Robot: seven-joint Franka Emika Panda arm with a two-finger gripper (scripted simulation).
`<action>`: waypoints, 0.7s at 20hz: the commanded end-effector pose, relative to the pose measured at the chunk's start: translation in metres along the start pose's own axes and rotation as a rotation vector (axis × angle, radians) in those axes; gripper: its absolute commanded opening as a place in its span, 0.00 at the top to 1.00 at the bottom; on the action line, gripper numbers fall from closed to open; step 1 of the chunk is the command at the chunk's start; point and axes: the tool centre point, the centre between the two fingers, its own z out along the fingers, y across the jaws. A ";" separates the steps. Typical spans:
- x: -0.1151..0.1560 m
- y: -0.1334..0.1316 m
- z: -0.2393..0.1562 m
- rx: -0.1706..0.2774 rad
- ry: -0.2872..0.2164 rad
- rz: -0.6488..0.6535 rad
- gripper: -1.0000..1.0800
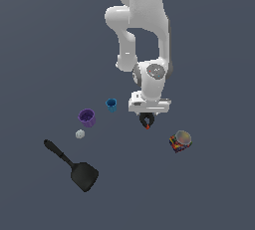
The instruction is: Pick up a designated object from a clutter of objects.
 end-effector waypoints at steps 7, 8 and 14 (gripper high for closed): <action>0.000 0.000 0.006 0.000 0.001 0.000 1.00; 0.000 0.000 0.006 0.000 0.001 0.000 1.00; 0.000 0.000 0.005 0.000 0.002 0.000 1.00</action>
